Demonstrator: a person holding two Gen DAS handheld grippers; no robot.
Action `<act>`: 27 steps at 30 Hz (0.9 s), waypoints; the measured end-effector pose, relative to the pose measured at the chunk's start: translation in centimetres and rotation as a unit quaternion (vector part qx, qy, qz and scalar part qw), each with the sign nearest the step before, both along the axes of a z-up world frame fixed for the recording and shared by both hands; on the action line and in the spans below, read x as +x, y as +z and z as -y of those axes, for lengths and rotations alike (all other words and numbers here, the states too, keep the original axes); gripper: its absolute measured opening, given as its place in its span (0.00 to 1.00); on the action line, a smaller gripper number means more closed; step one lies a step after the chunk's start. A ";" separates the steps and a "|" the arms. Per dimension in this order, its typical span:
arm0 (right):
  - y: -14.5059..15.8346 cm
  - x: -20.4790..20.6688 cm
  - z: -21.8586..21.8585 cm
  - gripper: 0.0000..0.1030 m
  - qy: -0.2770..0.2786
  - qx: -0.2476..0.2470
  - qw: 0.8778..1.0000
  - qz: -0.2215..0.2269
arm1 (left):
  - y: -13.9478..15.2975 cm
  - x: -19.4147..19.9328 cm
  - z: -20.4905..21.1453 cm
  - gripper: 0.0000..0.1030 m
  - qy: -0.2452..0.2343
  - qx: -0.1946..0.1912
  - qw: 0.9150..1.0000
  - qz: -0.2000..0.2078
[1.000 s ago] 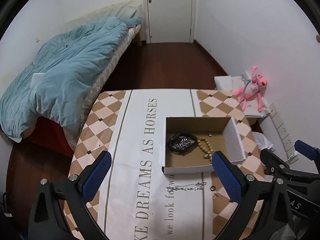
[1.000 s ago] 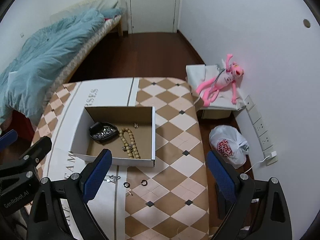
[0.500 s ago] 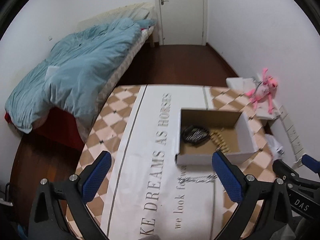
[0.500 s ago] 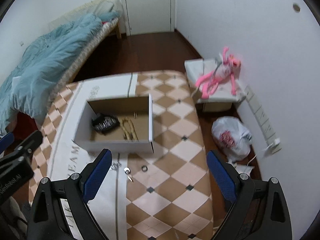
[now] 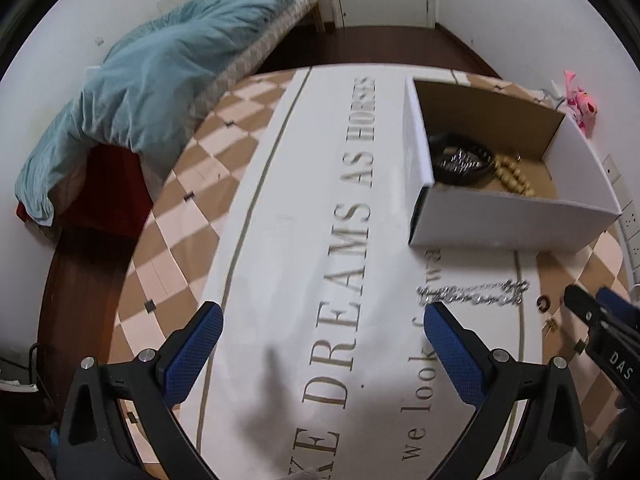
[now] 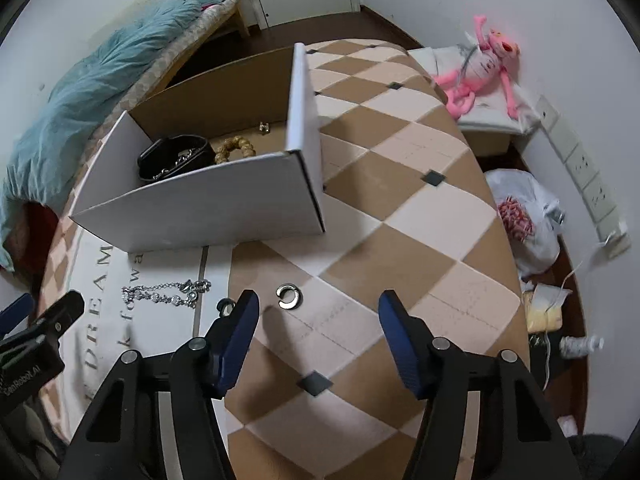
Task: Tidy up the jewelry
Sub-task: 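Grasp the thin silver chain bracelet with the left tool while the right tool grasps a black ring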
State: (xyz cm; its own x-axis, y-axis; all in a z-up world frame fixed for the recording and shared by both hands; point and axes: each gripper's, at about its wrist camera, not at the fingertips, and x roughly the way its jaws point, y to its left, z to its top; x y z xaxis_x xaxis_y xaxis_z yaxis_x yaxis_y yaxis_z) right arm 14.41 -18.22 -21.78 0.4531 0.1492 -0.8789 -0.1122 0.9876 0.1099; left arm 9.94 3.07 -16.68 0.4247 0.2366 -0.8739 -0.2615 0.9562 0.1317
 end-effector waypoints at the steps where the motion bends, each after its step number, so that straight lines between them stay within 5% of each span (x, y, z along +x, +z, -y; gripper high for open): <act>1: -0.1 0.0 -0.4 0.48 0.003 -0.020 1.000 0.005 | -0.2 0.0 -0.1 1.00 0.000 -0.005 1.000 -0.004; 3: -0.1 0.1 -1.1 0.34 0.010 -0.046 0.999 0.015 | -0.5 -0.2 -0.1 1.00 -0.002 -0.014 1.000 -0.011; 4: -0.1 0.0 -1.4 0.15 0.013 -0.057 0.998 0.021 | -0.7 -0.2 -0.1 1.00 -0.005 -0.023 1.000 -0.014; 14: 1.0 -0.1 1.7 0.12 -0.019 -0.010 1.000 0.009 | -1.9 1.1 0.5 0.95 -0.017 -0.131 0.991 -0.025; 20: 1.6 -0.5 2.5 0.12 -0.030 -0.008 0.999 0.014 | -2.5 2.6 3.2 0.52 -0.052 -0.094 0.994 -0.032; 22: 1.8 -0.6 2.6 0.12 -0.031 -0.009 0.999 0.012 | -2.2 2.6 4.0 0.18 -0.067 -0.076 0.995 -0.024; 27: 2.2 -0.9 2.8 0.12 -0.032 -0.011 0.999 0.016 | -1.9 2.4 4.7 0.09 -0.074 -0.092 0.993 -0.012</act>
State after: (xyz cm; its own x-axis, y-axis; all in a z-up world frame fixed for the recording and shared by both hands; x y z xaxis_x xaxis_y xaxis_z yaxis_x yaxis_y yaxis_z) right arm 13.54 -21.03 -19.54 0.4889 0.1004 -0.8665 -0.0513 0.9949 0.0863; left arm 12.36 -1.66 -18.55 0.4216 0.0095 -0.9067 -0.1160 0.9923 -0.0435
